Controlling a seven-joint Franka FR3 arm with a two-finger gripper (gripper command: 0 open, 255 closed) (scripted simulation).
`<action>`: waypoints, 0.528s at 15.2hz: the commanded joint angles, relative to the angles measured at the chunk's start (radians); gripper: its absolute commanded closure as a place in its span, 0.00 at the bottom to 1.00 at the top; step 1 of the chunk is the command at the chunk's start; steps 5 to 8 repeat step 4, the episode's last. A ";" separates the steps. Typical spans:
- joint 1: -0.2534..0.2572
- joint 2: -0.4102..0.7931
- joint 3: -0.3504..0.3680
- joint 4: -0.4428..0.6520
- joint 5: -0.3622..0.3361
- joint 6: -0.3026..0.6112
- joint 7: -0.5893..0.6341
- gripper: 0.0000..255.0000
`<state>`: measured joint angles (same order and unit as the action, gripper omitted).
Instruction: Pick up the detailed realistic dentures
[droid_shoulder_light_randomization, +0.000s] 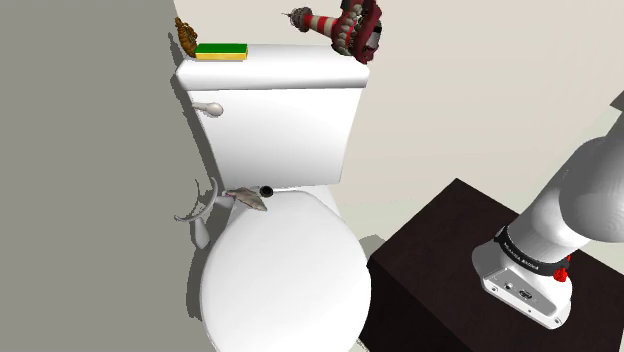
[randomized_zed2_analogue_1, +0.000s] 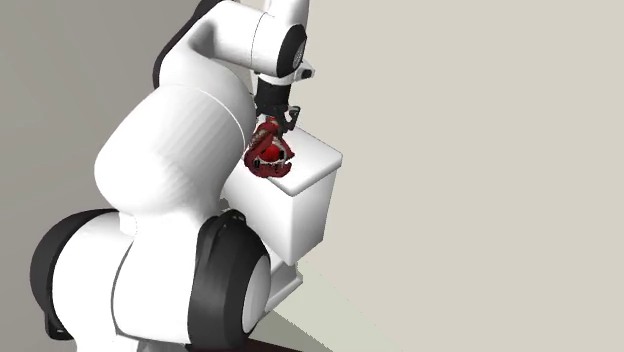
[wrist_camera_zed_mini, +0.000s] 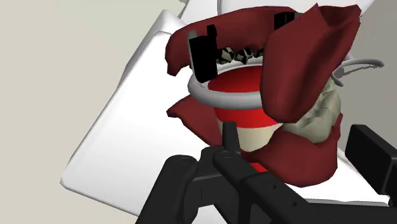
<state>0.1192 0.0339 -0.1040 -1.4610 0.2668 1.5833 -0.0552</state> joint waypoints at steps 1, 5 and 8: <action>-0.001 0.013 0.000 0.048 0.002 -0.032 0.008 1.00; -0.002 0.021 -0.001 0.074 0.003 -0.050 0.012 1.00; -0.002 0.021 -0.001 0.074 0.003 -0.050 0.012 1.00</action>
